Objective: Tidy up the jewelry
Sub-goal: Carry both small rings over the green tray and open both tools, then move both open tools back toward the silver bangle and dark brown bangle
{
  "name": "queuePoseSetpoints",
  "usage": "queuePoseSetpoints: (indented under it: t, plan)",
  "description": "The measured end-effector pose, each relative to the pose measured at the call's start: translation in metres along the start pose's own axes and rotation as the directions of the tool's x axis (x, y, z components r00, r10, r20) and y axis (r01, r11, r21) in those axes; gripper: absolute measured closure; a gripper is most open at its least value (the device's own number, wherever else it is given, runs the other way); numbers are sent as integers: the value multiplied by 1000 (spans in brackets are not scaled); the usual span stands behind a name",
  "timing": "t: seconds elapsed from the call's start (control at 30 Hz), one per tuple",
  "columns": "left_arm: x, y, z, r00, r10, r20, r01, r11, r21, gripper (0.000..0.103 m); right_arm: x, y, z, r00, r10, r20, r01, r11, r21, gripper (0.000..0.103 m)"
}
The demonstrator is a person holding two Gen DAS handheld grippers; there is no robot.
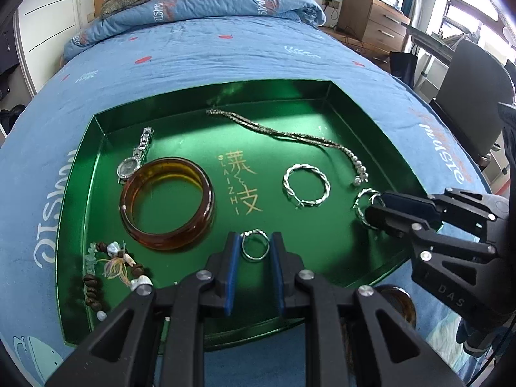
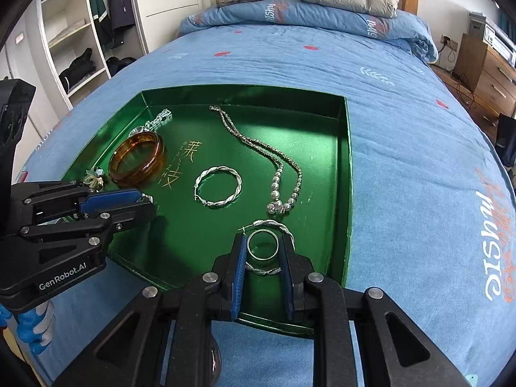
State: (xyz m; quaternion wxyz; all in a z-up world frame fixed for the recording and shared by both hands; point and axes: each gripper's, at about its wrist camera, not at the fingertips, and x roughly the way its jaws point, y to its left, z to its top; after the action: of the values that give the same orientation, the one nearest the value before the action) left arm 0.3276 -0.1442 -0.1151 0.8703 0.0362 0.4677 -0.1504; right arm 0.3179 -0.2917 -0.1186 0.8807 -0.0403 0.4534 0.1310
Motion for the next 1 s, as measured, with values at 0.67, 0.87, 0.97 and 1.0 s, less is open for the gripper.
queuePoseSetpoints:
  t: [0.67,0.87,0.97,1.0]
  plan:
    - [-63,14,3,996,-18,87,23,998,-62,84,-52,12,7,997,-36,71,35,999,12,59]
    - [-114,17,1,987,-22,157,36,996,-86,84,-103,27,4,989,-60,135,59,998,12,54]
    - [-141,16,0,981,-19,194,35,996,-84,84,-126,35,0,985,-68,160,67,998,9,53]
    - [-150,15,-1,979,-21,203,39,996,-84,84,-133,38,-2,983,-72,168,72,997,8,52]
